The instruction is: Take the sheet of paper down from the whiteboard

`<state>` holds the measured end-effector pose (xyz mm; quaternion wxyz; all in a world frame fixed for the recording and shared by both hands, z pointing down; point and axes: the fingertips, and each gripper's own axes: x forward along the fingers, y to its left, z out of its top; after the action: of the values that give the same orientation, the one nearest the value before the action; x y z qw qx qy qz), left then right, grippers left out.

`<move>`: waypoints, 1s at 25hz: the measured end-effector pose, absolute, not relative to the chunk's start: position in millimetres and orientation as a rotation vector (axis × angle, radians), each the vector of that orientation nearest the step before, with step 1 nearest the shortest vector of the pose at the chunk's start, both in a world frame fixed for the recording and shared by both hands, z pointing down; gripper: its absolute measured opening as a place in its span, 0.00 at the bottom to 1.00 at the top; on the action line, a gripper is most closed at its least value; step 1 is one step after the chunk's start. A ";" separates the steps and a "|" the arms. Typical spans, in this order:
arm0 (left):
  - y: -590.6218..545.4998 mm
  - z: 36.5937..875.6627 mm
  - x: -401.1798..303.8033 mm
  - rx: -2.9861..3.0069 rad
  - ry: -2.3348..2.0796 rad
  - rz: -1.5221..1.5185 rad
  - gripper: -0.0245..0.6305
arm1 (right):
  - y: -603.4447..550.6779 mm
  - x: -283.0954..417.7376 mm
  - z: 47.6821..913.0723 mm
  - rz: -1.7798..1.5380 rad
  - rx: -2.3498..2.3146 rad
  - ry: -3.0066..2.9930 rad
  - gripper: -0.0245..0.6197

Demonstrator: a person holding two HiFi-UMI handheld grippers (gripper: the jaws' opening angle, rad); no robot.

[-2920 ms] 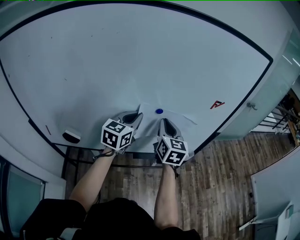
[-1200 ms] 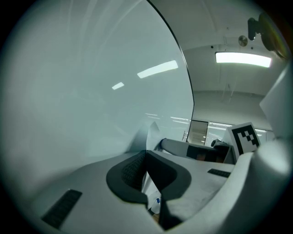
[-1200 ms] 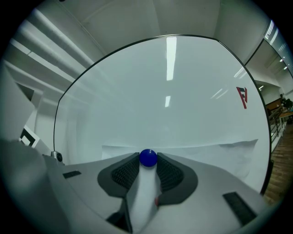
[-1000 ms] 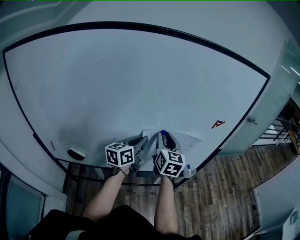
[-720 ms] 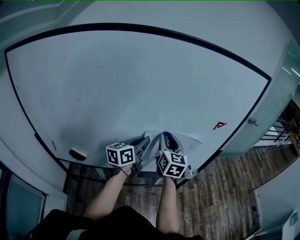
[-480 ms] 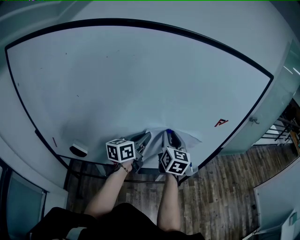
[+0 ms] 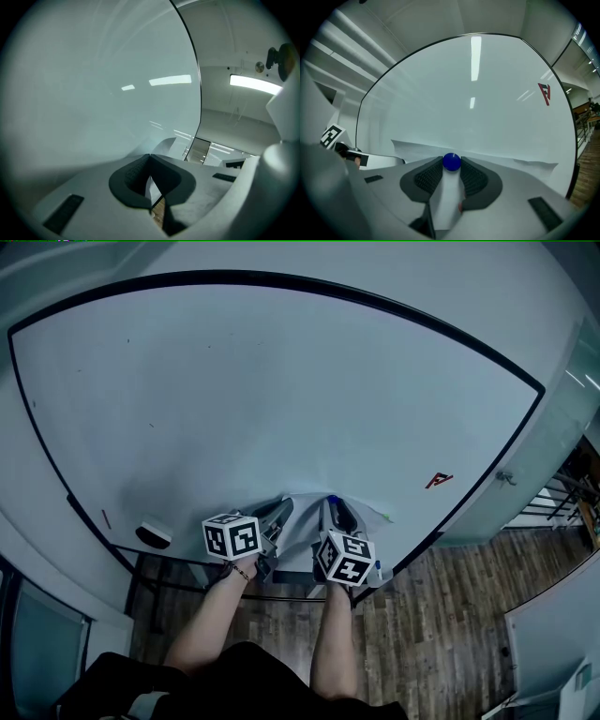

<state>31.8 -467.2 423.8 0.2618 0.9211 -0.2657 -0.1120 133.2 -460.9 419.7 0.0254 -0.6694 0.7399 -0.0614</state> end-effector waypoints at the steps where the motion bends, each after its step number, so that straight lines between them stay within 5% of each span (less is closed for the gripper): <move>1: -467.2 423.0 30.3 2.490 -0.723 -0.308 0.07 | -460.7 132.5 420.1 -0.189 -2.067 2.290 0.24; 25: -469.4 412.2 3.6 2.470 -0.786 -0.367 0.07 | -462.1 132.1 436.4 -0.218 -2.086 2.303 0.24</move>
<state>3.6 -469.4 412.2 0.2588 0.9113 -0.2902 -0.1356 132.1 -462.1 436.4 0.0134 -0.6696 0.7393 -0.0701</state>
